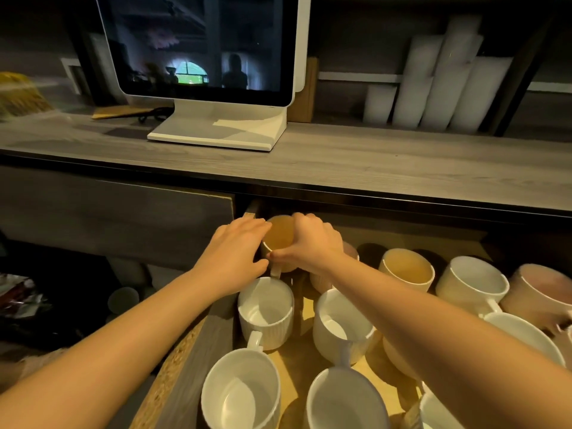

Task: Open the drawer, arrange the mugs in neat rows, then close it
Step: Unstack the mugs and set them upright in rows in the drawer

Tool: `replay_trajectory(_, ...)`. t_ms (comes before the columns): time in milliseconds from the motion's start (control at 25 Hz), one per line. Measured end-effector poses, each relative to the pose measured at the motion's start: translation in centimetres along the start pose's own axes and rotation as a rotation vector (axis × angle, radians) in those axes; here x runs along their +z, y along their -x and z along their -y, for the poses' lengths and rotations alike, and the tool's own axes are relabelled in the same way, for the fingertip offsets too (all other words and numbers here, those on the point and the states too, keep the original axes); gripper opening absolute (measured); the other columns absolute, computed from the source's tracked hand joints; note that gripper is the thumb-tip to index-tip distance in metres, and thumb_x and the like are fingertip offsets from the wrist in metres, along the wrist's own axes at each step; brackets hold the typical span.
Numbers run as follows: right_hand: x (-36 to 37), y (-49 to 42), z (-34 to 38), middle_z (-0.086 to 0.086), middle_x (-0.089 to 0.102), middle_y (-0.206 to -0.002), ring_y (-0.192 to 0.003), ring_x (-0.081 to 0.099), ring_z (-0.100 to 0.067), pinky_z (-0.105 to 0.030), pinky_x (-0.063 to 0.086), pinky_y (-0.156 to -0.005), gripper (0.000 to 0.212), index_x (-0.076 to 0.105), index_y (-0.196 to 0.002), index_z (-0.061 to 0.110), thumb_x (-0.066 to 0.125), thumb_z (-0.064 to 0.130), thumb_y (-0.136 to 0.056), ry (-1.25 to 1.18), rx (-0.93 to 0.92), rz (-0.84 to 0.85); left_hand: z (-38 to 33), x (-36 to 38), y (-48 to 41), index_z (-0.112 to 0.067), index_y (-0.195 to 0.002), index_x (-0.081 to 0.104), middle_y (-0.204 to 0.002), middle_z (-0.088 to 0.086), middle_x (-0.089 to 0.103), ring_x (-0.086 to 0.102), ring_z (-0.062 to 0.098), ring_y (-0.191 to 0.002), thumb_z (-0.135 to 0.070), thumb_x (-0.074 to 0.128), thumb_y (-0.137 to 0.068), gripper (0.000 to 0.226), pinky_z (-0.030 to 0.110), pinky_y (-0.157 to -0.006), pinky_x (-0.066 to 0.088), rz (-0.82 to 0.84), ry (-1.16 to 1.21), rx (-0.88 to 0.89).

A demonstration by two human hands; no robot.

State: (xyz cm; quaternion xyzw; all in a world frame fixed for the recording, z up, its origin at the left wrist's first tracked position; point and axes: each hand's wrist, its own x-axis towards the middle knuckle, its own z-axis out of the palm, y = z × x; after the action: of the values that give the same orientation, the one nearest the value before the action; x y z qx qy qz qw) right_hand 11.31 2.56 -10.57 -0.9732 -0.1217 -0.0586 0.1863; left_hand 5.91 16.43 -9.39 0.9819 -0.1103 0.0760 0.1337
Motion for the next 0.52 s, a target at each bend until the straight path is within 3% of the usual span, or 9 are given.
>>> replay_trajectory(320, 1.6, -1.1, 0.0, 0.000, 0.057, -0.084, -0.082, 0.058, -0.016, -0.034, 0.052, -0.080, 0.060, 0.058, -0.104, 0.015, 0.064, 0.064, -0.072, 0.125, -0.003, 0.174, 0.1, 0.2, -0.2, -0.022, -0.144, 0.028, -0.155, 0.000, 0.024, 0.011, 0.015, -0.144, -0.027, 0.056, -0.091, 0.061, 0.038, -0.115, 0.017, 0.003, -0.005, -0.035)
replay_trajectory(440, 1.7, -1.1, -0.2, -0.001, 0.059, -0.091, -0.090, 0.059, -0.018, -0.036, 0.050, -0.085, 0.064, 0.057, -0.111, 0.015, 0.057, 0.067, -0.075, 0.146, -0.008, 0.216, -0.1, 0.0, -0.2, -0.022, -0.143, 0.030, -0.154, 0.000, 0.026, 0.012, 0.016, -0.144, -0.028, 0.056, -0.091, 0.059, 0.039, -0.115, 0.016, 0.007, -0.015, -0.030)
replay_trajectory(520, 1.0, -0.7, -0.3, -0.007, 0.061, -0.115, -0.111, 0.056, -0.026, -0.045, 0.041, -0.098, 0.070, 0.050, -0.126, 0.014, 0.049, 0.067, -0.080, 0.148, -0.014, 0.242, -0.2, -0.2, -0.1, -0.023, -0.143, 0.030, -0.153, 0.000, 0.028, 0.012, 0.016, -0.144, -0.029, 0.054, -0.092, 0.057, 0.040, -0.116, 0.015, 0.025, -0.045, -0.017)
